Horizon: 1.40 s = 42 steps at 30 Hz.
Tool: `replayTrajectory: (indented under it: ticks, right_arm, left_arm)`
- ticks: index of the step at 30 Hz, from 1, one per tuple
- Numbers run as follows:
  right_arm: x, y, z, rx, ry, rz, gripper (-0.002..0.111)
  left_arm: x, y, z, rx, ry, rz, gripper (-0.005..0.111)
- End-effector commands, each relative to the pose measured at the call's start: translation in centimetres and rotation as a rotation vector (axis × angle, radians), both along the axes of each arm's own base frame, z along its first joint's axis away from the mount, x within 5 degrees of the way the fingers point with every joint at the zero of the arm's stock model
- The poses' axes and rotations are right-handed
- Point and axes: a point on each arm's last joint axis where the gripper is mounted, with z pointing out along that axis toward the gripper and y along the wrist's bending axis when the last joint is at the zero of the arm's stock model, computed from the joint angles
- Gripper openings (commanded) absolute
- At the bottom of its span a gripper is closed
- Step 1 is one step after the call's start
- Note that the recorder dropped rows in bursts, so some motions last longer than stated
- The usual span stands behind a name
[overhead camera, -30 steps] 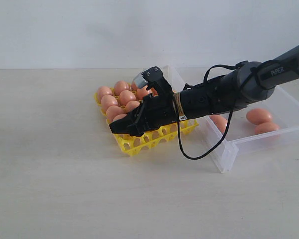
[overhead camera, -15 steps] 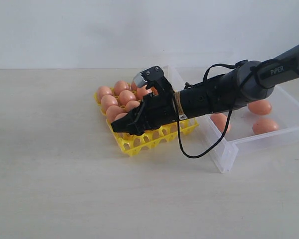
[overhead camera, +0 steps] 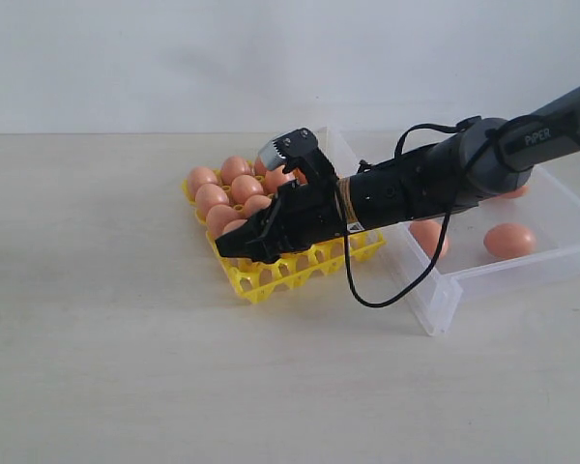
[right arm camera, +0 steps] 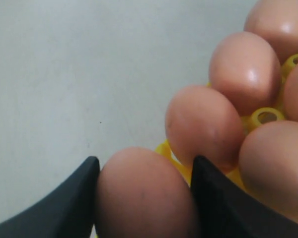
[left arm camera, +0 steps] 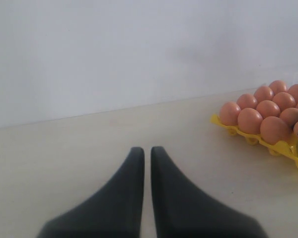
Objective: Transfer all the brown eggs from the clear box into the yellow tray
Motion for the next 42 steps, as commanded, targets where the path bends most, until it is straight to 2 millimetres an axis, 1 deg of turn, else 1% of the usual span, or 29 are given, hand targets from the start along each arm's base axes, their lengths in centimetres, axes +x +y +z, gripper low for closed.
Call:
replayTrajectory:
  ticks: [1,8,11,12,14,15,16,17,18,19,20,21,22,23,25,27,28,30,33,35,37,39,42]
  right_arm:
    - [0.1,0.0,0.1,-0.007,0.000,-0.008,0.060]
    - [0.2,-0.1,0.2,-0.014,-0.005,-0.013,0.061]
    - [0.4,-0.2,1.2,-0.031,-0.039,-0.030,0.061]
    - [0.4,-0.3,1.7,-0.041,-0.059,-0.037,0.061]
    - [0.5,-0.5,3.5,-0.051,-0.114,-0.044,0.061]
    - [0.4,-0.6,5.6,-0.038,-0.162,-0.052,0.061]
    - [0.3,-0.7,6.5,-0.028,-0.175,-0.056,0.061]
    - [-0.2,-0.7,8.0,-0.011,-0.165,-0.046,0.060]
    - [-0.4,-0.7,8.3,-0.007,-0.141,-0.043,0.057]
    - [-0.7,-0.5,8.4,-0.014,-0.117,-0.043,0.044]
    - [-0.7,-0.4,8.3,-0.026,-0.113,-0.048,0.037]
    - [-1.0,0.0,7.7,-0.059,-0.070,-0.056,0.020]
    - [-1.3,0.3,7.3,-0.074,-0.044,-0.053,0.011]
    - [-1.8,1.1,6.2,-0.121,-0.007,-0.043,0.000]
    - [-2.2,2.6,5.0,-0.188,-0.047,-0.084,0.000]
    - [-2.2,3.5,3.9,-0.269,-0.111,-0.170,0.000]
    - [-2.4,4.0,3.2,-0.292,-0.119,-0.179,0.000]
    - [-2.5,4.3,2.3,-0.311,-0.108,-0.181,0.000]
    - [-2.4,4.2,2.1,-0.314,-0.099,-0.207,0.000]
    - [-2.6,4.3,2.2,-0.307,-0.098,-0.177,0.000]
    - [-2.7,4.6,3.0,-0.301,-0.164,-0.107,0.000]
    - [-2.4,4.6,4.6,-0.308,-0.275,-0.088,0.000]
    - [-1.4,4.2,8.2,-0.294,-0.407,-0.193,0.000]
  left_arm:
    - [0.0,0.0,-0.1,-0.007,0.001,-0.005,0.004]
    - [0.0,0.0,-0.1,-0.007,0.001,-0.005,0.004]
    - [0.0,0.0,-0.1,-0.007,0.001,-0.005,0.004]
    - [0.0,0.0,-0.1,-0.007,0.001,-0.005,0.004]
    - [0.0,0.0,-0.1,-0.007,0.001,-0.005,0.004]
    - [0.0,0.0,-0.1,-0.007,0.001,-0.005,0.004]
    - [0.0,0.0,-0.1,-0.007,0.001,-0.005,0.004]
    - [0.0,0.0,-0.1,-0.007,0.001,-0.005,0.004]
    - [0.0,0.0,-0.1,-0.007,0.001,-0.005,0.004]
    - [0.0,0.0,-0.1,-0.007,0.001,-0.005,0.004]
    - [0.0,0.0,-0.1,-0.007,0.001,-0.005,0.004]
    - [0.0,0.0,-0.1,-0.007,0.001,-0.005,0.004]
    - [0.0,0.0,-0.1,-0.007,0.001,-0.005,0.004]
    - [0.0,0.0,-0.1,-0.007,0.001,-0.005,0.004]
    - [0.0,0.0,-0.1,-0.007,0.001,-0.005,0.004]
    - [0.0,0.0,-0.1,-0.007,0.001,-0.005,0.004]
    - [0.0,0.0,-0.1,-0.007,0.001,-0.005,0.004]
    - [0.0,0.0,-0.1,-0.007,0.001,-0.005,0.004]
    - [0.0,0.0,-0.1,-0.007,0.001,-0.005,0.004]
    - [0.0,0.0,-0.1,-0.007,0.001,-0.005,0.004]
    - [0.0,0.0,-0.1,-0.007,0.001,-0.005,0.004]
    - [0.0,0.0,-0.1,-0.007,0.001,-0.005,0.004]
    - [0.0,0.0,-0.1,-0.007,0.001,-0.005,0.004]
